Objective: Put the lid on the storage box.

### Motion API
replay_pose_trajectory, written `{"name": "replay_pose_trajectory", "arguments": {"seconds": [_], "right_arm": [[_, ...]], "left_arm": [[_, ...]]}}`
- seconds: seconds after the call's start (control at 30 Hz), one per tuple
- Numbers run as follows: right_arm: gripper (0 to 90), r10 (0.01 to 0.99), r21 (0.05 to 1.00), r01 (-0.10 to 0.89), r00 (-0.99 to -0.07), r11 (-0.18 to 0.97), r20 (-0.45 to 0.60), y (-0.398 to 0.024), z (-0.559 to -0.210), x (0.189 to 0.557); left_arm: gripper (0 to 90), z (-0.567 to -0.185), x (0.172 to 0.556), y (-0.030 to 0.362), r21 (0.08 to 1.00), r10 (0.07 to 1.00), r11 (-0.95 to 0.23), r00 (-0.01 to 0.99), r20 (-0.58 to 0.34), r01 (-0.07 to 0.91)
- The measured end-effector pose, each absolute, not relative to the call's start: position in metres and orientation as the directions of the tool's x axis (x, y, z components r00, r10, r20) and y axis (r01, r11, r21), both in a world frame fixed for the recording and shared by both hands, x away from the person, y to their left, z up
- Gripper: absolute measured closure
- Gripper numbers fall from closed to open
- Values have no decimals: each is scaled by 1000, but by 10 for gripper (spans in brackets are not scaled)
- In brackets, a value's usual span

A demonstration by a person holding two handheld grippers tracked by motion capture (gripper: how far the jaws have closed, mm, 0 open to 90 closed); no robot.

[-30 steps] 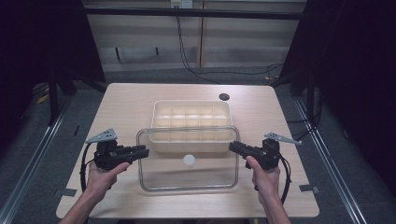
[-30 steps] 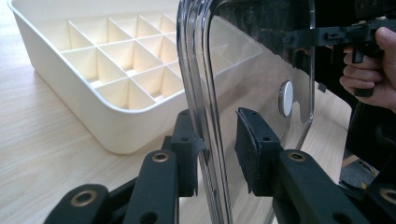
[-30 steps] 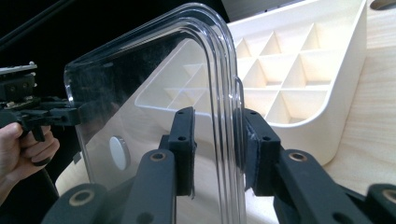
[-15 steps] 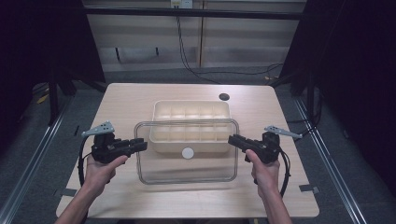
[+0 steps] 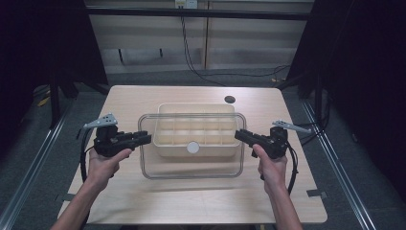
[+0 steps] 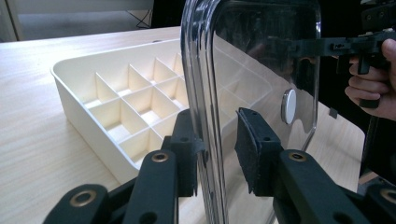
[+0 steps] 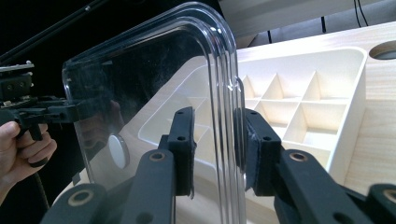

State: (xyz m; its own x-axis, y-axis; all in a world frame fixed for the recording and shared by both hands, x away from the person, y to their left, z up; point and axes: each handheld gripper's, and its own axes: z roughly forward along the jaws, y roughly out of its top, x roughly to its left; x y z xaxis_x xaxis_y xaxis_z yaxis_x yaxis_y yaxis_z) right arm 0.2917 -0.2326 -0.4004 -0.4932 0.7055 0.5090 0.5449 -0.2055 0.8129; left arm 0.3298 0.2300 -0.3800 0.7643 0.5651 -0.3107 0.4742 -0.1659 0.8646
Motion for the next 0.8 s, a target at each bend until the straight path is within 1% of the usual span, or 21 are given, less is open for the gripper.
{"name": "replay_pose_trajectory", "arguments": {"seconds": [0.53, 0.67, 0.8], "right_arm": [[677, 721, 829, 519, -492, -207, 488, -236, -380, 311], [674, 720, 823, 530, -487, -206, 494, -237, -377, 316], [674, 728, 835, 514, -493, -198, 476, -237, -370, 321]], "left_arm": [[686, -358, 346, 223, 880, 584, -162, 762, -279, 447], [685, -354, 348, 221, 884, 587, -161, 763, -272, 439], [681, -351, 358, 221, 887, 589, -149, 760, -275, 437]]}}
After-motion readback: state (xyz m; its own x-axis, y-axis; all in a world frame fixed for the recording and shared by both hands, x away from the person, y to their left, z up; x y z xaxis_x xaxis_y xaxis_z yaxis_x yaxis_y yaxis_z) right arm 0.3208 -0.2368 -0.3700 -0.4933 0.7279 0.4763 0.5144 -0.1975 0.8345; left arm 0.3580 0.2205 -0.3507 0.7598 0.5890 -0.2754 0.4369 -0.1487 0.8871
